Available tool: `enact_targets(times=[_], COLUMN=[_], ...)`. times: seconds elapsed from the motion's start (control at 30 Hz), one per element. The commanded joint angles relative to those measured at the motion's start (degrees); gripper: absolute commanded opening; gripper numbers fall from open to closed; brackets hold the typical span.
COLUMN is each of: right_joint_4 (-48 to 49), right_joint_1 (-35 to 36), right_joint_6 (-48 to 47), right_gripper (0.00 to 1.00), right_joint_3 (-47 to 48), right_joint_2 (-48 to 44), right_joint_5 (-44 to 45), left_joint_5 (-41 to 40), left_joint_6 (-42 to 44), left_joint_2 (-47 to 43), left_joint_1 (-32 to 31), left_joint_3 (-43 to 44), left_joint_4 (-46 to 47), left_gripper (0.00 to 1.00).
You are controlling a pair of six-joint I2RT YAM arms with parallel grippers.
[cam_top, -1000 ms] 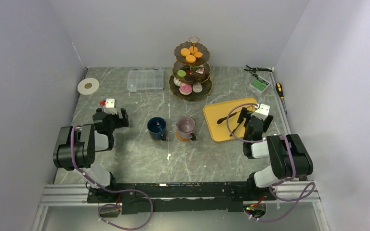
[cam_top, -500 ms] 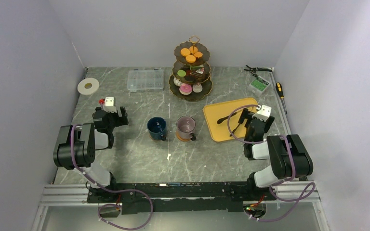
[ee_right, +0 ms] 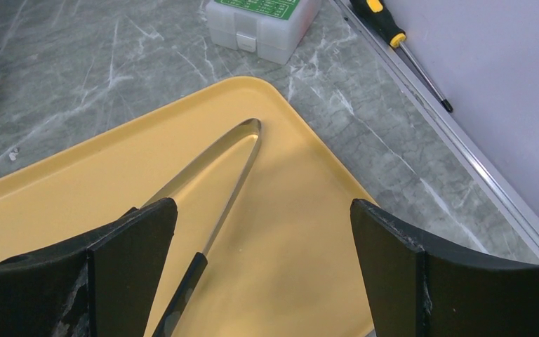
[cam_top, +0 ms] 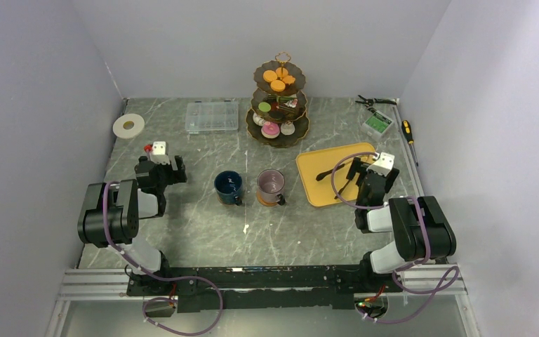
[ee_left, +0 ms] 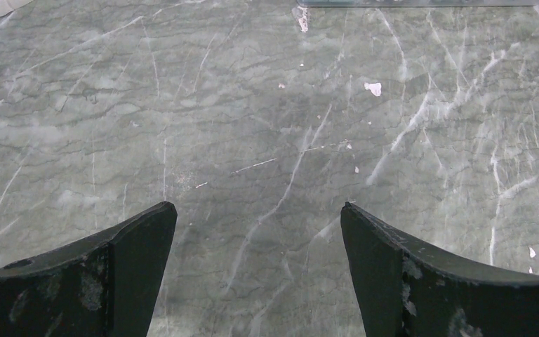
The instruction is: Serve the afternoon tea
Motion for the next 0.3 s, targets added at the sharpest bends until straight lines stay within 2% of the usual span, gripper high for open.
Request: enact_targets(times=[0.0, 0.27], right_joint_4=[1.24, 0.59], right_joint_1=[0.02, -1.16], right_joint_6=[-0.18, 0.25], right_gripper=[1.0, 1.0], right_joint_3=[1.7, 1.89], right_joint_2=[-0.14, -0.24], right_joint_5=[-0.82, -3.1], left_joint_5=[-0.32, -0.33], left_joint_6=[-0.44, -0.45], left_joint_2=[-0.07, -0.07], left_joint_1=[-0.13, -0.19], left_joint_3=[0.58, 0.62], left_joint_4=[1.42, 1.45], left_gripper=[0.94, 0.94])
